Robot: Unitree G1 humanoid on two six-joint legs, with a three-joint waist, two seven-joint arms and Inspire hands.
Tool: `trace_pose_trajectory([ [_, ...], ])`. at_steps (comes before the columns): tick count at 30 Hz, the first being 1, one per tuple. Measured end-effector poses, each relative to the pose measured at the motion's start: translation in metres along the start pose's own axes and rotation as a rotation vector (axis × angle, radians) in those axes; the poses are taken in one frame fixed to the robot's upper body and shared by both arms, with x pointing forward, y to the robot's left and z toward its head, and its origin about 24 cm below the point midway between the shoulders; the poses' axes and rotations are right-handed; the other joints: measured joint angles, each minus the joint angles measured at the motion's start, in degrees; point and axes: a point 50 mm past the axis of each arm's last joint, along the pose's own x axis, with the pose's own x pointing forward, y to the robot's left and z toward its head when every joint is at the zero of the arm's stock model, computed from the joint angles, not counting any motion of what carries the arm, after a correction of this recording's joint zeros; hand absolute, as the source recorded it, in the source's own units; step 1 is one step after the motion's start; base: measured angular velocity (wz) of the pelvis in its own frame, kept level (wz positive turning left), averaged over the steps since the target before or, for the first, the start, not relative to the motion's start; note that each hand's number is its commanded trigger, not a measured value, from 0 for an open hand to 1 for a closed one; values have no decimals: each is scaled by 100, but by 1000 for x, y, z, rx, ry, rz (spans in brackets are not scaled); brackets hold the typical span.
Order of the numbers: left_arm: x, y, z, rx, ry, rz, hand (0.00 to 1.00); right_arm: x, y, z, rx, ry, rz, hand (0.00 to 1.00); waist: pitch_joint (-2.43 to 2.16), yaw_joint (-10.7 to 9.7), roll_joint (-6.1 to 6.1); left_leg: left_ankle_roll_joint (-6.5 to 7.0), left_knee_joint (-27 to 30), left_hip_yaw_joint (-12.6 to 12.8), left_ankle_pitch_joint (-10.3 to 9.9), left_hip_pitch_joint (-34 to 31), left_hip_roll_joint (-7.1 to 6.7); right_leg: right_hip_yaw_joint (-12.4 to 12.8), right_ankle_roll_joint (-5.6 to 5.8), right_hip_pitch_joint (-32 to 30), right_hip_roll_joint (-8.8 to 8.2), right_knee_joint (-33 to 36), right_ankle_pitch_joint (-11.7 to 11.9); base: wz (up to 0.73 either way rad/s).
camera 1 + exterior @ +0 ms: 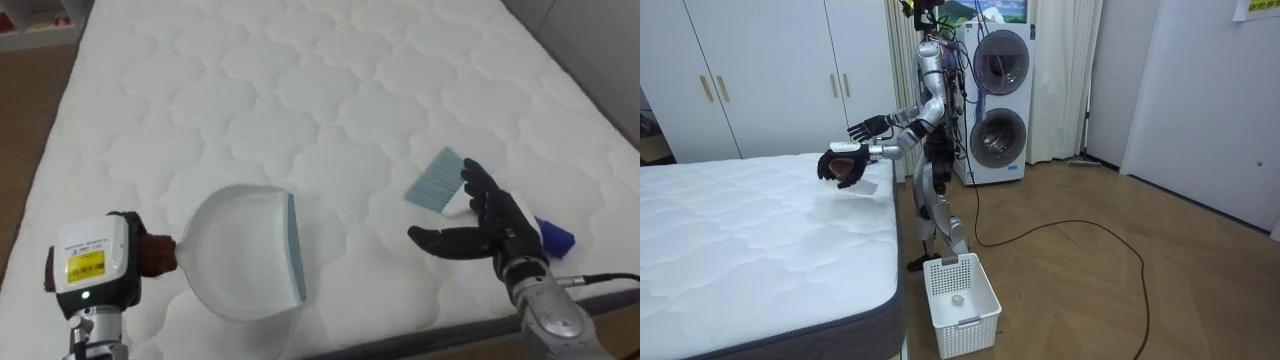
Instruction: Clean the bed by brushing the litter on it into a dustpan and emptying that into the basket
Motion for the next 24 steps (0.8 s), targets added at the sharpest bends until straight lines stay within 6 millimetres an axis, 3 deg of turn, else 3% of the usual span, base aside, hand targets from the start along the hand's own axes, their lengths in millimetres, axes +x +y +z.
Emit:
trace_pose_trajectory([
  [20,0,0,2,-91,36,2,0,-1,3,-2,21,6,-10,0,27,-18,-60,-7,-50,-4,0,128,-1,12,4,164,23,-122,31,0],
  [24,-1,0,-1,-179,106,11,0,-1,5,-3,37,9,-37,0,28,-8,-58,-7,-40,-16,1,157,9,1,2,223,26,-173,32,0],
])
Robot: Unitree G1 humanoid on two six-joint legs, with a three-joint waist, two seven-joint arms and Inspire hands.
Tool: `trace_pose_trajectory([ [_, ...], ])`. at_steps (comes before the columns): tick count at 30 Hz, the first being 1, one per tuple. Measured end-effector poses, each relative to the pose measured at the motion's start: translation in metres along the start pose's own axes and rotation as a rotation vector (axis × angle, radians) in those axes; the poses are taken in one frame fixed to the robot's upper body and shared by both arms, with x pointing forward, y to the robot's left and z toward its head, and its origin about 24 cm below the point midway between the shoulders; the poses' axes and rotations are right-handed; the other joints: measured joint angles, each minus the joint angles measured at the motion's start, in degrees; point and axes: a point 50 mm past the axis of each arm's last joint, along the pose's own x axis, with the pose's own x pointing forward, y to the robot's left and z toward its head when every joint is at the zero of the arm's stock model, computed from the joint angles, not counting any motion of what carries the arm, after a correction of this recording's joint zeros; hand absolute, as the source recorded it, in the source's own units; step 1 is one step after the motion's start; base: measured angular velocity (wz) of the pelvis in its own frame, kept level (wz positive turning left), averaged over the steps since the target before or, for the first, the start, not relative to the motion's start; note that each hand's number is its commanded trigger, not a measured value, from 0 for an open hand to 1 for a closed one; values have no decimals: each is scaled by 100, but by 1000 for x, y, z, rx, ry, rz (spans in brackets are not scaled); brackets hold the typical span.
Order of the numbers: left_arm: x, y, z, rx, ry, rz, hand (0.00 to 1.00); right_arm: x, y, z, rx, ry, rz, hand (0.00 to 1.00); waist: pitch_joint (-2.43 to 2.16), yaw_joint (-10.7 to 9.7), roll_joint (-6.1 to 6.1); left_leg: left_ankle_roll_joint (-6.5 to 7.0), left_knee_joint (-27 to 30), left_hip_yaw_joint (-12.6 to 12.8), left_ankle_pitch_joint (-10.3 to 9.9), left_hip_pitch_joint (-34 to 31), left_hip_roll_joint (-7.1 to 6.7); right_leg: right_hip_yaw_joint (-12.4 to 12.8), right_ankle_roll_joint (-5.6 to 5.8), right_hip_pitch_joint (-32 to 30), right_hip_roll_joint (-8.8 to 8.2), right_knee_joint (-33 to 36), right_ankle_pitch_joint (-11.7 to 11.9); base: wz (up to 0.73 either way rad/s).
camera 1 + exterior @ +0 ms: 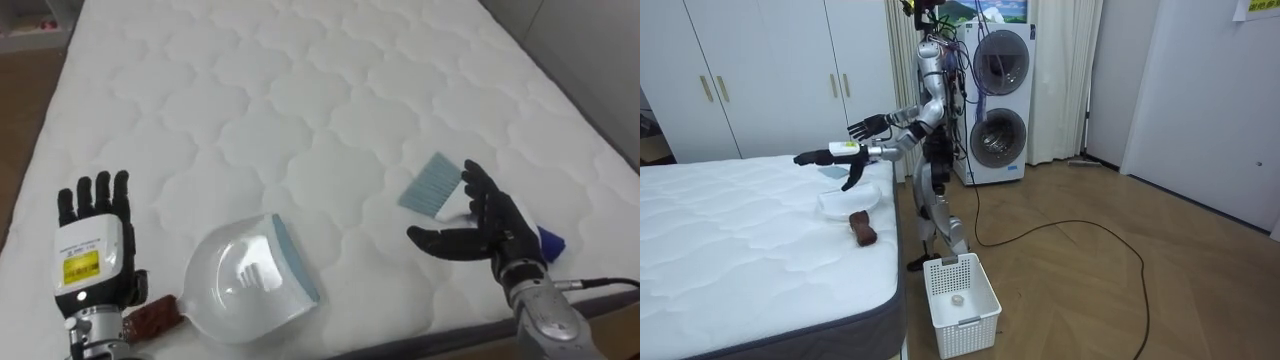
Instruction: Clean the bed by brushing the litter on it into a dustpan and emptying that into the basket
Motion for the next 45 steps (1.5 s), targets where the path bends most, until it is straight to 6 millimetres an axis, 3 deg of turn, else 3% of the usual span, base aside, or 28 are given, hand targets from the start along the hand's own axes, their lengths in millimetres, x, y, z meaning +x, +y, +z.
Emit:
trace_pose_trajectory([
  [8,-16,0,-27,-151,223,39,0,-9,-18,-15,12,53,-118,0,-3,170,20,-2,17,-46,1,179,77,-12,-13,248,39,-132,5,2],
  [17,-77,-16,-88,-245,671,-35,0,-31,-49,-75,69,309,-276,0,-11,183,-10,-48,-12,-133,-27,236,93,-95,-30,315,38,-133,-9,4],
  [21,-113,-24,-116,-221,872,-113,0,-59,-66,-119,85,512,-373,0,-67,207,-95,-80,-72,-158,-50,266,134,-248,-72,334,30,-73,-36,9],
  [25,-150,-35,-130,-257,1056,-239,0,-86,-71,-153,103,685,-394,0,-56,187,-123,-96,-66,-188,-58,271,140,-256,-84,340,37,-71,-44,0],
  [31,-190,-49,-134,-302,1207,-472,0,-126,-68,-188,123,906,-355,0,-30,209,-148,-91,-73,-149,-61,315,119,-242,-76,357,31,-34,-50,-2],
  [35,-202,-54,-131,-361,1256,-563,0,-140,-63,-198,113,982,-301,0,-7,206,-181,-90,-68,-132,-60,318,121,-260,-77,357,28,-18,-50,-1],
  [42,-208,-66,-117,-448,1282,-712,0,-156,-52,-210,48,1098,-200,0,7,199,-182,-90,-72,-45,-62,318,113,-221,-79,329,44,-22,-49,-4],
  [44,-206,-69,-112,-477,1281,-748,0,-156,-49,-210,21,1112,-167,0,5,202,-178,-82,-70,42,-71,318,137,-287,-84,325,38,-19,-47,-8],
  [45,-207,-71,-110,-491,1279,-776,0,-156,-47,-210,-4,1119,-142,0,3,195,-167,-79,-68,57,-80,318,155,-436,-94,325,11,-11,-51,0],
])
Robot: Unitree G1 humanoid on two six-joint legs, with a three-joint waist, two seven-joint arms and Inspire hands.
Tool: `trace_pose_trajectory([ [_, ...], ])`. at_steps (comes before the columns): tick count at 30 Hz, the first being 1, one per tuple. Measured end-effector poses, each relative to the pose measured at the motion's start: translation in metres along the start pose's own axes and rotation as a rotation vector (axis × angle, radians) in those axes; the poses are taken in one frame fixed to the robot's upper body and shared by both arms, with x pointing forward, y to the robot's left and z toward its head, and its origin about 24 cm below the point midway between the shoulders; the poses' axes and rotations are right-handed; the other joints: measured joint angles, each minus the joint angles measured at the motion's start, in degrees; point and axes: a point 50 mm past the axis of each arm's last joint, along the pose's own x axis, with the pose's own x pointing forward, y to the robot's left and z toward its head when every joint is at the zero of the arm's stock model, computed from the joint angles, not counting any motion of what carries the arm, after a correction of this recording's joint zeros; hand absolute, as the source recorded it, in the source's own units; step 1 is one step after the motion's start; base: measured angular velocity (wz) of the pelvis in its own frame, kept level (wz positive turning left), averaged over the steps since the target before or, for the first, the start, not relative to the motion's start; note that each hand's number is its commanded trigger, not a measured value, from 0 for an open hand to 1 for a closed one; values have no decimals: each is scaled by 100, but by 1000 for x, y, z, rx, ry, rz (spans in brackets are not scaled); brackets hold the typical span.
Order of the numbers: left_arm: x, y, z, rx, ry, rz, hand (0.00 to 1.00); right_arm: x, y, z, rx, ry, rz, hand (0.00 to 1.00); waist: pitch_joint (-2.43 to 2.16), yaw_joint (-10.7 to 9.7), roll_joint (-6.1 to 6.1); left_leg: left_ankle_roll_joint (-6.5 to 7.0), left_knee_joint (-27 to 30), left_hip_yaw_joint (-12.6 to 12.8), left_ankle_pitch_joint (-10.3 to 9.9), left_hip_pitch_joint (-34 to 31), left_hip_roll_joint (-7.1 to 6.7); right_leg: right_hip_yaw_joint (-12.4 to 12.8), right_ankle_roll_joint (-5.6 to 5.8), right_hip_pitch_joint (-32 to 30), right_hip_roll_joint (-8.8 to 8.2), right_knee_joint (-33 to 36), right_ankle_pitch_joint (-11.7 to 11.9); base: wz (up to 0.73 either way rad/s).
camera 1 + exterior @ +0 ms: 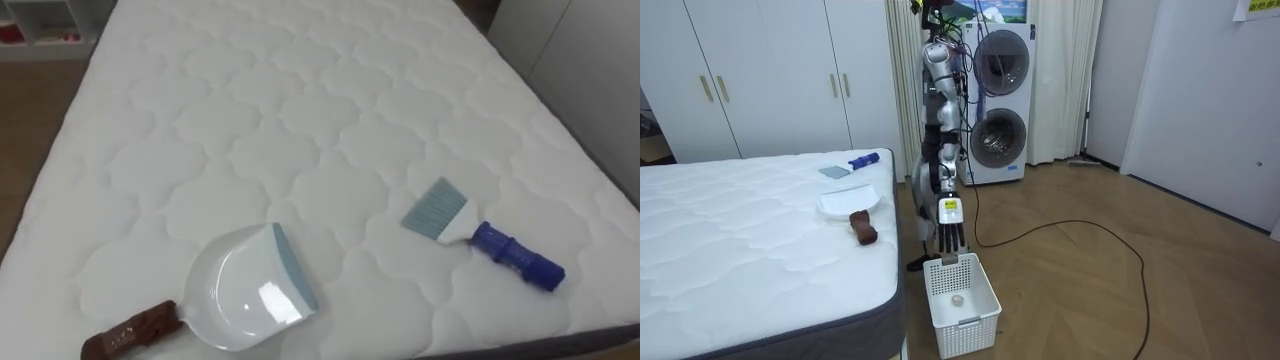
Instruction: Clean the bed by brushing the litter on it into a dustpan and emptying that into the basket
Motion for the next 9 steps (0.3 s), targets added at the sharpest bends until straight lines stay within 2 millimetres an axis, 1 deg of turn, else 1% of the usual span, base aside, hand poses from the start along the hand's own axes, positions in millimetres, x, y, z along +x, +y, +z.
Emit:
trace_pose_trajectory([
  [1,0,-3,2,3,-1,-29,0,0,2,-1,-35,5,8,0,-4,-4,5,-7,8,-3,-18,8,13,-168,-49,-6,-34,49,-45,0],
  [2,0,-4,3,4,1,-42,0,0,3,-1,-51,7,11,0,-4,-7,5,-17,11,-7,-27,18,14,-235,-68,-18,-58,96,-79,7],
  [3,0,-7,6,20,-4,-70,0,0,5,-1,-82,15,16,0,-5,-51,9,-32,15,-63,-37,24,15,-289,-82,-22,-57,107,-104,0],
  [4,-1,-10,8,40,-5,-98,0,1,7,-3,-122,35,23,0,3,-68,11,-47,16,-129,-45,19,1,-269,-85,-26,-37,89,-106,0],
  [5,-1,-11,8,47,-2,-112,0,1,9,-2,-144,40,30,0,6,-70,8,-53,16,-134,-48,18,-28,-251,-87,-27,-26,80,-108,-5],
  [6,-1,-14,12,58,-8,-141,0,1,13,-1,-183,44,47,0,9,-70,-3,-58,14,-129,-50,16,-26,-175,-93,-31,23,71,-115,-7],
  [9,-3,-23,20,63,-17,-216,0,1,19,1,-222,41,81,0,4,-96,2,-62,10,-77,-53,17,-31,-125,-88,-36,39,56,-113,-6],
])
